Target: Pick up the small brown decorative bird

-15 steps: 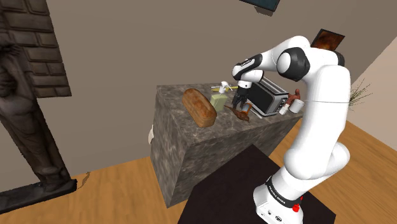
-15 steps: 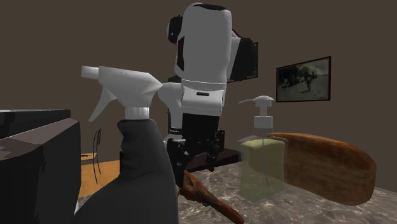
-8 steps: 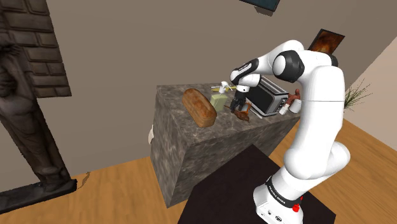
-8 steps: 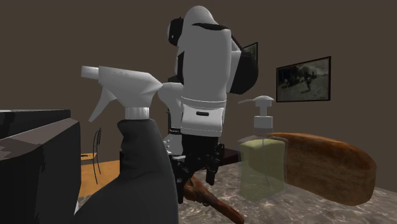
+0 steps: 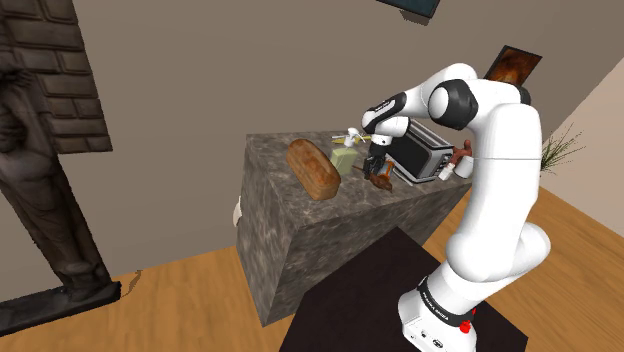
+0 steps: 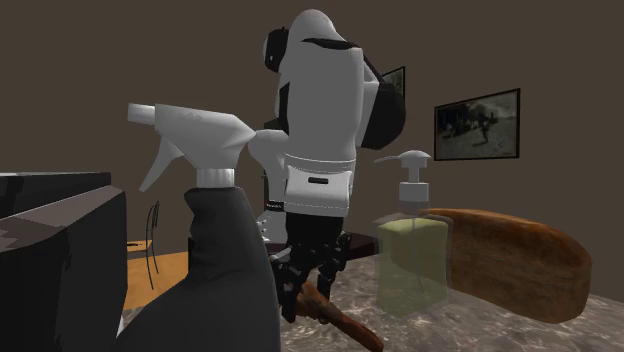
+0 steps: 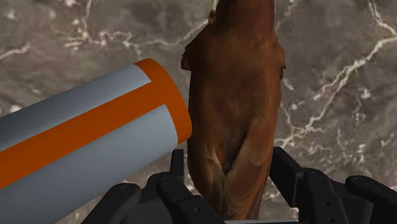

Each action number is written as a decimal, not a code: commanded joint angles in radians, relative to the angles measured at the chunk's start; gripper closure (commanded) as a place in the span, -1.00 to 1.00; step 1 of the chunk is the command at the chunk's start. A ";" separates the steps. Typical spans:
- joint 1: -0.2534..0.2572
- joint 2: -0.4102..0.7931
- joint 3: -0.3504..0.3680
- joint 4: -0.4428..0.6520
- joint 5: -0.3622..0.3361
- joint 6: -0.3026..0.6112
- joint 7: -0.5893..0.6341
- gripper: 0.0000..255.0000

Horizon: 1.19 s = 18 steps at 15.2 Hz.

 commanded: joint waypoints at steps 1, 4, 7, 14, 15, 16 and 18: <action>0.000 0.002 0.000 -0.003 0.000 -0.001 0.000 1.00; 0.002 -0.017 -0.004 -0.001 -0.005 -0.020 0.003 1.00; 0.006 -0.043 -0.009 0.001 -0.013 -0.048 0.006 1.00; 0.013 -0.101 -0.019 0.014 -0.030 -0.118 0.013 1.00; 0.014 -0.109 -0.021 0.017 -0.032 -0.128 0.014 1.00; 0.015 -0.116 -0.022 0.020 -0.034 -0.138 0.016 1.00; 0.016 -0.125 -0.023 0.024 -0.037 -0.150 0.017 1.00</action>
